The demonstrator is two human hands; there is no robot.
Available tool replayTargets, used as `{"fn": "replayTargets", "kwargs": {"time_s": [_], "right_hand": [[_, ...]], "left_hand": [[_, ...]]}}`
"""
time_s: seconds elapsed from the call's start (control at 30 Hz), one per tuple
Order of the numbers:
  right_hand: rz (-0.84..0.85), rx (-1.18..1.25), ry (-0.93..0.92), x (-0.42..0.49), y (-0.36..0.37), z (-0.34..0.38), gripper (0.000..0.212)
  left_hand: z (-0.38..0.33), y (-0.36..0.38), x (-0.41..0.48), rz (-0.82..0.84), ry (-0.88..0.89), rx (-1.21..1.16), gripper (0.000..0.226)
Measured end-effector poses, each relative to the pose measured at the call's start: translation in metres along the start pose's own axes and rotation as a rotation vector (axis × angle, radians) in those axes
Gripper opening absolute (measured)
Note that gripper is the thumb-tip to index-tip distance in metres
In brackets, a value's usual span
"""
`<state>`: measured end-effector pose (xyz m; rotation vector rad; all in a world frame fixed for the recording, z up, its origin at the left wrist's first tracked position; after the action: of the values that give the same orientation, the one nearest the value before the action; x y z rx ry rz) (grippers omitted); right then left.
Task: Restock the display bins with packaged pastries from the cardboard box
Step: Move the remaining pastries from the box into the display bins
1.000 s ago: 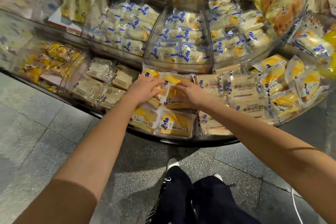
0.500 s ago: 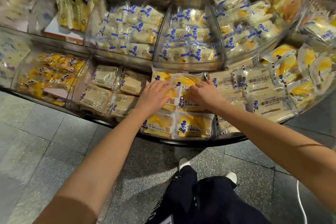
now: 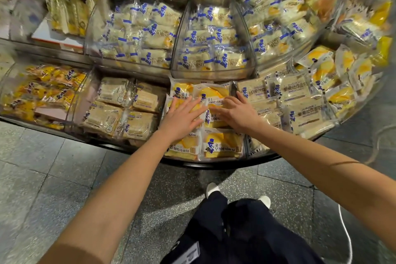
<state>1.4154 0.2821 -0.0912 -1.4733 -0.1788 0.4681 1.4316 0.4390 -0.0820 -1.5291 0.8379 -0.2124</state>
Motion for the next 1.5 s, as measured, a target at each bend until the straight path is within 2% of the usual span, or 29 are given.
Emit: {"fn": "replayTargets", "kwargs": {"time_s": [0.13, 0.2, 0.27, 0.33, 0.4, 0.5, 0.63, 0.73, 0.87, 1.07, 1.2, 1.4, 1.5], "right_hand": [[-0.008, 0.09, -0.042, -0.001, -0.005, -0.003, 0.047], [-0.048, 0.124, -0.016, -0.007, -0.019, -0.016, 0.043], [-0.158, 0.157, 0.019, -0.018, -0.039, -0.037, 0.036], [-0.196, 0.177, 0.103, -0.033, -0.052, -0.066, 0.032], [-0.228, 0.192, 0.178, -0.048, -0.059, -0.096, 0.028], [-0.338, 0.235, 0.249, -0.074, -0.066, -0.141, 0.033], [-0.357, 0.24, 0.265, -0.103, -0.065, -0.193, 0.03], [-0.374, 0.247, 0.288, -0.122, -0.068, -0.242, 0.031], [-0.347, 0.257, 0.356, -0.146, -0.077, -0.333, 0.036], [-0.216, 0.264, 0.17, -0.171, -0.073, -0.412, 0.037], [-0.098, 0.26, 0.019, -0.173, -0.056, -0.427, 0.039], [-0.108, 0.26, -0.184, -0.178, -0.04, -0.431, 0.043], [-0.118, 0.247, -0.233, -0.175, -0.04, -0.432, 0.036]], "left_hand": [[-0.011, -0.021, 0.006, -0.074, -0.001, -0.029, 0.046], [-0.021, -0.032, 0.017, -0.098, 0.048, 0.037, 0.046], [-0.033, -0.03, 0.028, -0.008, 0.119, 0.187, 0.05], [-0.04, -0.019, 0.032, 0.123, 0.157, 0.32, 0.053], [-0.042, -0.015, 0.034, 0.158, 0.138, 0.335, 0.052], [-0.054, -0.039, 0.049, 0.012, 0.128, 0.278, 0.047], [-0.103, -0.085, 0.094, -0.172, 0.152, 0.196, 0.042], [-0.152, -0.103, 0.134, -0.234, 0.163, 0.148, 0.04], [-0.223, -0.107, 0.189, -0.22, 0.122, 0.058, 0.041], [-0.326, -0.085, 0.238, -0.071, -0.028, -0.238, 0.046], [-0.357, -0.046, 0.265, 0.077, -0.125, -0.243, 0.069], [-0.366, -0.028, 0.286, 0.129, -0.277, -0.274, 0.068], [-0.359, -0.042, 0.293, 0.02, -0.305, -0.441, 0.055]]}}
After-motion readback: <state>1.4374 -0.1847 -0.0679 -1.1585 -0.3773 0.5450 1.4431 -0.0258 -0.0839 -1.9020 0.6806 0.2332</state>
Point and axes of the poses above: each hand's wrist, its own x-axis towards the middle knuckle, its own y-axis out of the palm, z = x × y, the point moved 8 cm from there along x, towards the middle knuckle, and after that the axes turned 1 degree about -y, right-handed, at the moved point
